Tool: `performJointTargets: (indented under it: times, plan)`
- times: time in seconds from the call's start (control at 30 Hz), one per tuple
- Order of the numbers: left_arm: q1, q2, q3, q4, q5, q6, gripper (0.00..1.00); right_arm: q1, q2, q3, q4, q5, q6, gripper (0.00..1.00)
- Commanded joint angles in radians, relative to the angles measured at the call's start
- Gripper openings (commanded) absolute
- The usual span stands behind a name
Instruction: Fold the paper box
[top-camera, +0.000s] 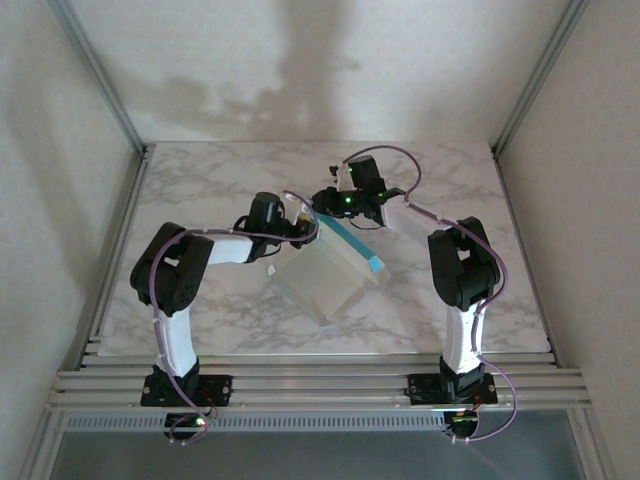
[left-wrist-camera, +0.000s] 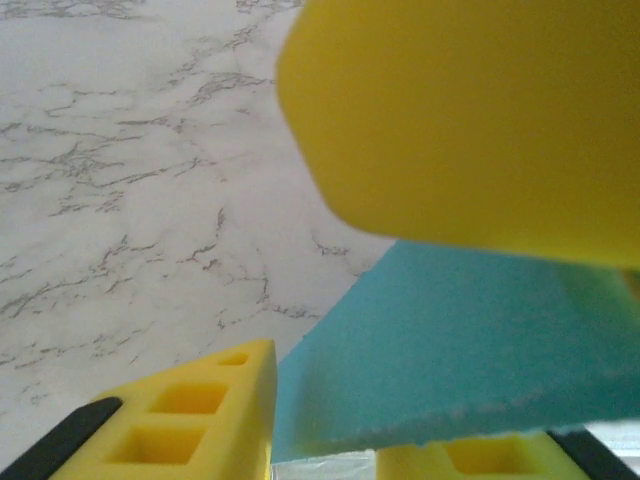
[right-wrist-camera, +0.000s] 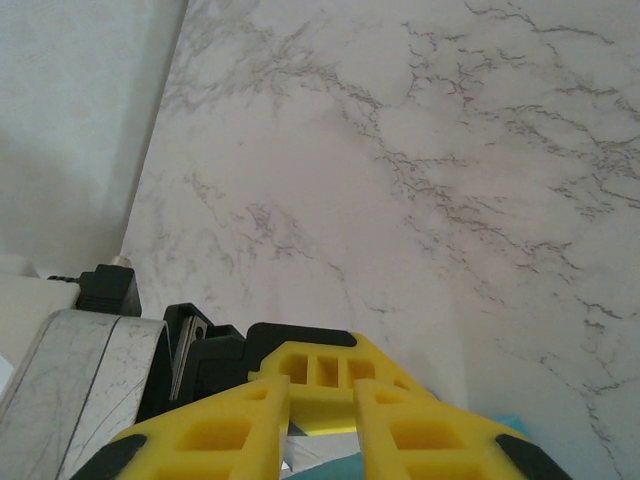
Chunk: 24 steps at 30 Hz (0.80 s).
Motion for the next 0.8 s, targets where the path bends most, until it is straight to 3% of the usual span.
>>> performJointTargets:
  times: [0.0, 0.33, 0.77]
  plan:
    - [-0.013, 0.007, 0.012, 0.033, -0.073, -0.011, 0.25, 0.000, 0.021, -0.014, 0.014, -0.030, 0.019, 0.21]
    - [-0.035, 0.003, -0.009, 0.048, -0.167, -0.004, 0.14, 0.001, 0.019, -0.015, -0.001, -0.013, 0.020, 0.20]
    - [-0.081, -0.015, -0.055, 0.074, -0.328, 0.028, 0.14, 0.006, 0.008, -0.024, -0.030, 0.021, 0.039, 0.20]
